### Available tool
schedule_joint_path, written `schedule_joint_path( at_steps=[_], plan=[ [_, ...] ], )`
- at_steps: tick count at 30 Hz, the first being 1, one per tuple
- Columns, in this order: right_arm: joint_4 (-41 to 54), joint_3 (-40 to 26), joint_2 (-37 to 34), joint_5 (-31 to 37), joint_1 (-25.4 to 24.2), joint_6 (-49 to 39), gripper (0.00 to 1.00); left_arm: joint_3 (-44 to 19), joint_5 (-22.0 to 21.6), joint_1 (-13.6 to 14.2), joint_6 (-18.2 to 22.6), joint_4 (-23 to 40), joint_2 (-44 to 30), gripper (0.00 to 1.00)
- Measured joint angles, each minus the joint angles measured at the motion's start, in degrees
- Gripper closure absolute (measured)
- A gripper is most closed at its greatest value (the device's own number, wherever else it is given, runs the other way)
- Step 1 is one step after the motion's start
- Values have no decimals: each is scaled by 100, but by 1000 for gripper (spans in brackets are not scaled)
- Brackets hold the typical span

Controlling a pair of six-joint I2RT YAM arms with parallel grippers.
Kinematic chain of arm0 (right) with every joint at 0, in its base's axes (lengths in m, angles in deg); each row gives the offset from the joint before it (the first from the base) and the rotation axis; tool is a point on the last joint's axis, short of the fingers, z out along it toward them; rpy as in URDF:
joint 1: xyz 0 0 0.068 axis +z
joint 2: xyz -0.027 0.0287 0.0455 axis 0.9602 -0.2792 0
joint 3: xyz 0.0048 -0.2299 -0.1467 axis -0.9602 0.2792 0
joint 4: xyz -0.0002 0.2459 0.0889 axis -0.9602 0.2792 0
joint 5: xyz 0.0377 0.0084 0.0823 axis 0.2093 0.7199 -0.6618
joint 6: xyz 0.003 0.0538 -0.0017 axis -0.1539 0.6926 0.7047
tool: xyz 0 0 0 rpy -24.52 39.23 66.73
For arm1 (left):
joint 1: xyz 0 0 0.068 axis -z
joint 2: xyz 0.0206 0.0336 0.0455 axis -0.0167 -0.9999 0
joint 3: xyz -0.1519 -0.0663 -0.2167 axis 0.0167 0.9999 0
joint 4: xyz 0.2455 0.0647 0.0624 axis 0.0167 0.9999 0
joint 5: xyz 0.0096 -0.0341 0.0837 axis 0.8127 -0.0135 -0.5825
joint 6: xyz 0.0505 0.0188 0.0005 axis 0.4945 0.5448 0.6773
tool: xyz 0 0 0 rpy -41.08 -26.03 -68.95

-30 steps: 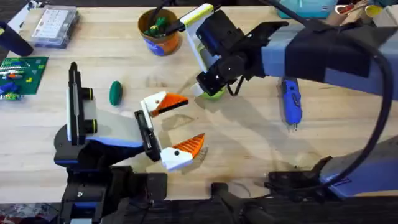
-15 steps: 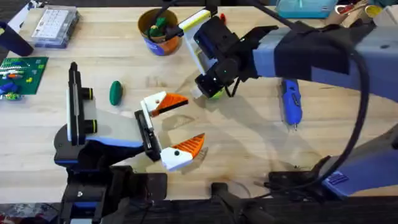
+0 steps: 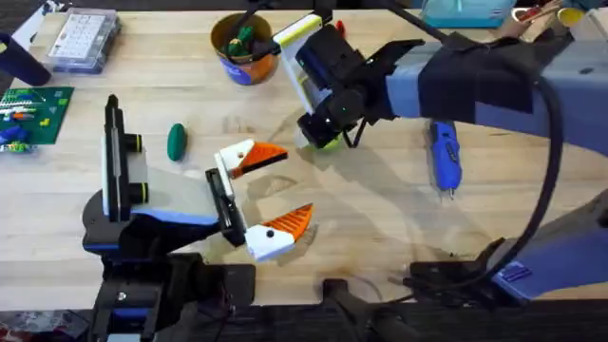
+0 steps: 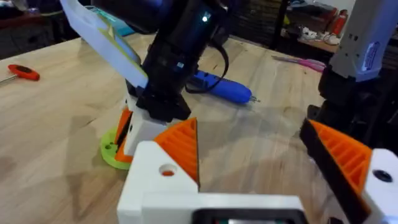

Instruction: Pick up the gripper from the table and insert it into the empty holder that is missing its gripper. Then pick up a screw, insert it into the mounting hole, and use the screwdriver to tighten it. Finally, clean up the table by picking up the vegetable and placing it into the bucket.

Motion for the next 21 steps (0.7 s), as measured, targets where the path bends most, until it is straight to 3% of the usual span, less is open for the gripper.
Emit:
schedule_joint_path(
  at_steps=[4, 5, 21],
  plan=[
    [-7, 0, 0, -2, 0, 20, 957, 0, 0, 0, 0, 0, 0, 12],
    [-22, 0, 0, -3, 0, 31, 985, 0, 0, 0, 0, 0, 0, 12],
    [258, -84, 0, -3, 0, 19, 994, 0, 0, 0, 2, 0, 0, 12]
  ],
)
